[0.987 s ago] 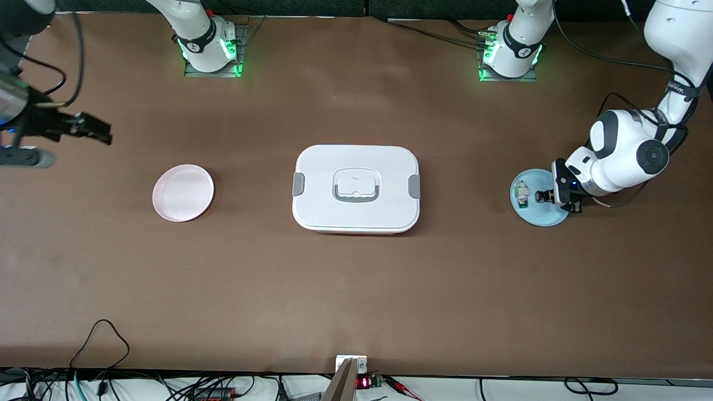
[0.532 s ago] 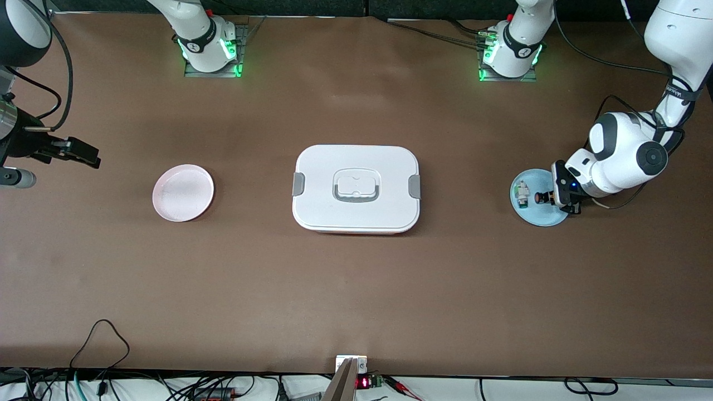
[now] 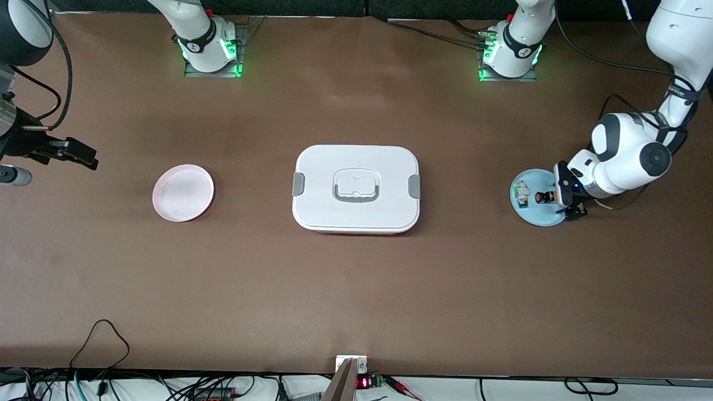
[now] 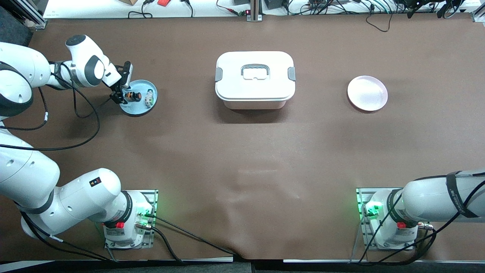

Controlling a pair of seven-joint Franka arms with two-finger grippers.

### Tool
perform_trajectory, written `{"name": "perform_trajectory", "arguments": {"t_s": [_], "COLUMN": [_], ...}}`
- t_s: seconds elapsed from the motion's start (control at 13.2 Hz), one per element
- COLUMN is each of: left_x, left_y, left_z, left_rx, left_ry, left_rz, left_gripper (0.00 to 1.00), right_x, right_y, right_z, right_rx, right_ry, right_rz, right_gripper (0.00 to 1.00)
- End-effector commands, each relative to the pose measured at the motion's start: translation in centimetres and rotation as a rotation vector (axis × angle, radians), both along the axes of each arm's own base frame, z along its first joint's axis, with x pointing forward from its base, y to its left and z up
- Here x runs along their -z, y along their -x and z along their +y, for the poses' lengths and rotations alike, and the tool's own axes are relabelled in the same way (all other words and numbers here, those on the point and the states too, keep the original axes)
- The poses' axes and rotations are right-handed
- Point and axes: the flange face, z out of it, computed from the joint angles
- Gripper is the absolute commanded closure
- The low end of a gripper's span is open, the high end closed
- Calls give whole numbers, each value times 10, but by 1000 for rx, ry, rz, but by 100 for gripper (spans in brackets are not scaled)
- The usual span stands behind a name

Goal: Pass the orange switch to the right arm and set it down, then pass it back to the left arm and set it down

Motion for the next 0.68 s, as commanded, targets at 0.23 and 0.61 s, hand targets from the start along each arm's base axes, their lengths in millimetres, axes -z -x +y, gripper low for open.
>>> {"name": "perform_trajectory", "arguments": {"t_s": [0.23, 0.61], "left_x": [-93, -191], "left_y": [-16, -27], "left_z": [9, -12], "left_rx": [-356, -578], "left_ry": [-100, -120], "left_rz": [14, -4], "left_gripper": [0, 0], "right_x": [2, 1], "right_y": [5, 18], "right_z": [-7, -7], "right_rx": [-45, -54], "right_ry": [-7, -28], "right_rz": [6, 66], "right_gripper": [0, 0]}}
